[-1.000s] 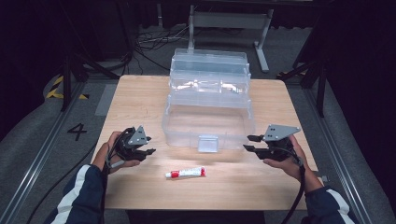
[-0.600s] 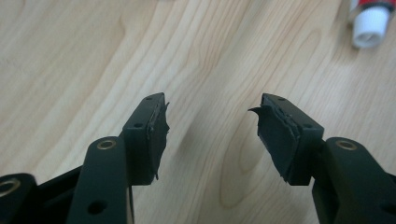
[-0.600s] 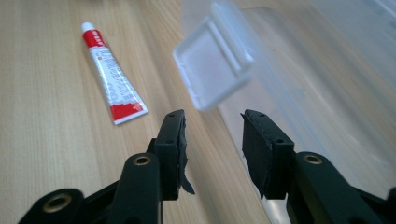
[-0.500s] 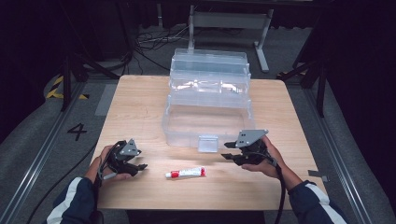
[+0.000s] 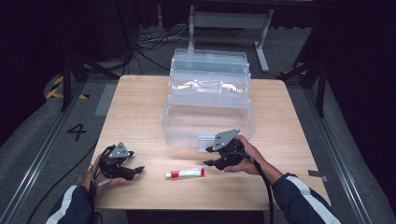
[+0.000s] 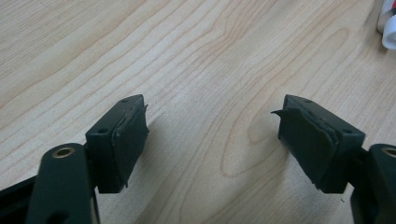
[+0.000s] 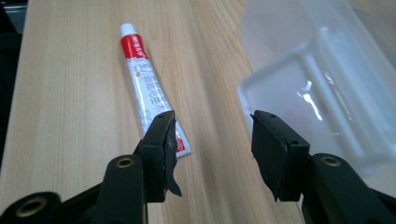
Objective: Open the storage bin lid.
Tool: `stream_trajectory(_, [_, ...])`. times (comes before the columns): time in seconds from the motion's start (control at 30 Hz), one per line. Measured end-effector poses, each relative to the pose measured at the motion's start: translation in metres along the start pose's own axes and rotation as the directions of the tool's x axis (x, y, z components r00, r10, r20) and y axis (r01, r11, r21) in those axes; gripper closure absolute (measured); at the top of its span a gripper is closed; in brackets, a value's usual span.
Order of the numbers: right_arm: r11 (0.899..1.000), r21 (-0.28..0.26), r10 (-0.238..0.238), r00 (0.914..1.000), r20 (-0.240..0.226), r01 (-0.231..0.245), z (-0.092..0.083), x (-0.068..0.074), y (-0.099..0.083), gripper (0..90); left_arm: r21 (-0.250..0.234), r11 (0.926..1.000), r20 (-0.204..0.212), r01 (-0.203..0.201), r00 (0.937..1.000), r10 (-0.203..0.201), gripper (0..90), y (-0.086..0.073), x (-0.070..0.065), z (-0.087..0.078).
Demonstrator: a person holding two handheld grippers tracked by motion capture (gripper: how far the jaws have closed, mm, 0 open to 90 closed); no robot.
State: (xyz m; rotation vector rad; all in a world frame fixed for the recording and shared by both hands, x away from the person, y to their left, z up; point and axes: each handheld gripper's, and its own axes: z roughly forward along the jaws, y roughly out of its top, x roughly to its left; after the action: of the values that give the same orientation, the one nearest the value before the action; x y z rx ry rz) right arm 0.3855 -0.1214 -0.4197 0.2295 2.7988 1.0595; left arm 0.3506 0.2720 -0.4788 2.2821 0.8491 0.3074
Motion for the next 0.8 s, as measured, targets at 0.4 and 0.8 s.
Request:
stream_trajectory(0.4, [0.996, 0.07, -0.041, 0.9949, -0.092, 0.048, 0.027, 0.007, 0.02, 48.4, -0.035, 0.9994, -0.003, -0.003, 1.0, 0.002, 20.4, -0.004, 0.001, 0.002])
stream_trajectory(0.8, [0.982, 0.152, -0.094, 0.9875, -0.127, 0.113, 0.047, 0.015, 0.045, 48.4, -0.034, 0.9994, -0.002, -0.001, 1.0, 0.001, 20.4, -0.003, 0.001, 0.002])
